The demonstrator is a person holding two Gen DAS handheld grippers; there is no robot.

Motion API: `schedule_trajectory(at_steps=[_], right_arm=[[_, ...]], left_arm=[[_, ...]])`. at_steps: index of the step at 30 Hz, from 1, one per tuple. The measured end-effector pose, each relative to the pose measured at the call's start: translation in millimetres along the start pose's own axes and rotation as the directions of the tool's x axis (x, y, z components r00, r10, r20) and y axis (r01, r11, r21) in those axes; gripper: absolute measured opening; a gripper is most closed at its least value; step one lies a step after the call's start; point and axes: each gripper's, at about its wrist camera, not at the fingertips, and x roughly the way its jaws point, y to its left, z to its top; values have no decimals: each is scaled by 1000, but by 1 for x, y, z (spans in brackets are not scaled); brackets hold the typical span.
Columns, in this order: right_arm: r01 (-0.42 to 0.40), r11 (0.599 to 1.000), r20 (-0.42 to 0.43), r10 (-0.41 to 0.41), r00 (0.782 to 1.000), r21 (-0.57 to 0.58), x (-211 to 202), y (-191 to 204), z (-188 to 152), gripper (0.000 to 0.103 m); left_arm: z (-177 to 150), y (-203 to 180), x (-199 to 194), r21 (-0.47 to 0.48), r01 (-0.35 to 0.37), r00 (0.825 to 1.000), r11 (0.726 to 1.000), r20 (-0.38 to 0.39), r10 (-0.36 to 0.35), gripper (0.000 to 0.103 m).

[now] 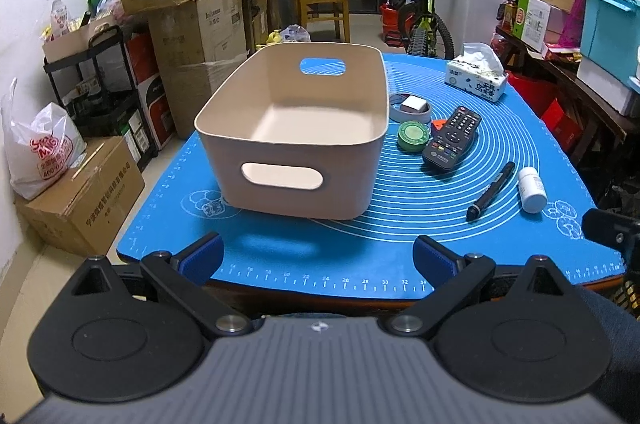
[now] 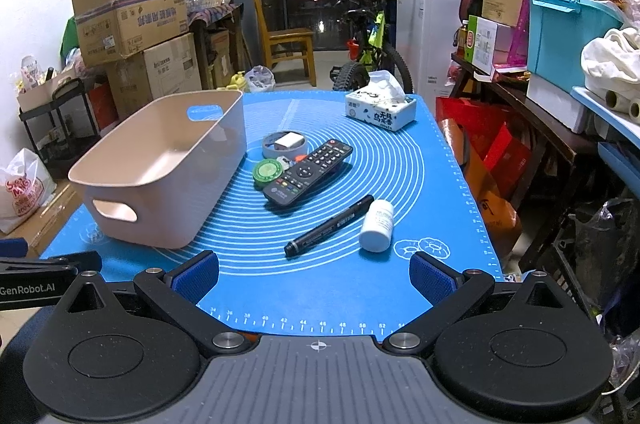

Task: Organize rigid objects
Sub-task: 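Grip the beige bin's rim with the left tool while the right tool grasps the white pill bottle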

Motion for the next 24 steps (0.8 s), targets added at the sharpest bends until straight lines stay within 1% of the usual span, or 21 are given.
schedule_trajectory(at_steps=[5,9,11,15,17,20,24], right_arm=[[8,1000,25,-9,1000,7,2,-4,12,101],[25,1000,36,-25,999,2,10,-7,21,101],[25,1000,34,-25,999,10,17,-9,26,101],[37,999,34,-38,999,22,35,-15,37,101],[49,998,32,-51,998,37,45,-18,42,101],[73,996,28,-74,997,51,62,-23,50,101],[105,993,12,-106,994,55,86,-28,55,101]], left_arm=[[11,10,0,19,4,1000,1000,11,-4,100],[30,24,4,15,-13,1000,1000,7,13,100],[41,33,6,5,-6,1000,1000,18,6,100],[63,44,12,39,-48,997,998,59,45,100],[76,50,19,45,-53,997,998,59,51,100],[92,62,33,24,-38,998,999,50,37,100],[110,75,54,15,-55,997,998,45,55,100]])
